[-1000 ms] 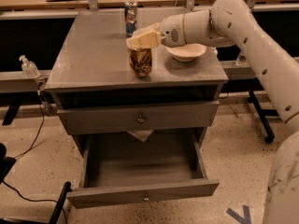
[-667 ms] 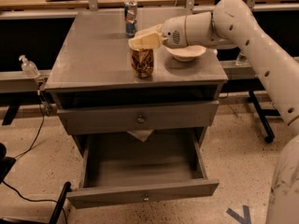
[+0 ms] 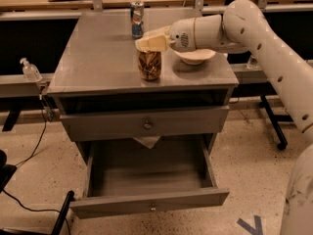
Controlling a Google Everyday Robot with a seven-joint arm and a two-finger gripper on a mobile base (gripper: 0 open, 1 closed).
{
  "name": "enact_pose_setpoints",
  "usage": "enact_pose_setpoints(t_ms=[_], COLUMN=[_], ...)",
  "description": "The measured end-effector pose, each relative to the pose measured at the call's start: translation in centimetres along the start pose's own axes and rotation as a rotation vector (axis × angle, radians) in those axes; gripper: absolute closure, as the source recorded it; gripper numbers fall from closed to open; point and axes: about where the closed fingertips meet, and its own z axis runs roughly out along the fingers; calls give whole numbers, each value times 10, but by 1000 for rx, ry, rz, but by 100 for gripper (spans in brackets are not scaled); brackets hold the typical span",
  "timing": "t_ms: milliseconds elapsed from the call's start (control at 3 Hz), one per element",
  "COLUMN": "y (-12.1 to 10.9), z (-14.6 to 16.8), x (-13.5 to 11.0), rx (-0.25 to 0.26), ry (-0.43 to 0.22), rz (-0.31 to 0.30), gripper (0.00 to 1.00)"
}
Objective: Pick orange can from middle drawer and place on counter
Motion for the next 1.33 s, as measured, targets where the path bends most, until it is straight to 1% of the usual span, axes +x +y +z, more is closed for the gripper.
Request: enact_pose_setpoints(t_ms=[333, 667, 1000, 1333], y=[2, 2, 5, 12], z=[4, 5, -6, -24], x=[0, 0, -9, -27], rx=[-6, -9, -14, -19], ry=[1, 1, -14, -37], rz=[0, 0, -38, -103], gripper=[2, 0, 0, 0])
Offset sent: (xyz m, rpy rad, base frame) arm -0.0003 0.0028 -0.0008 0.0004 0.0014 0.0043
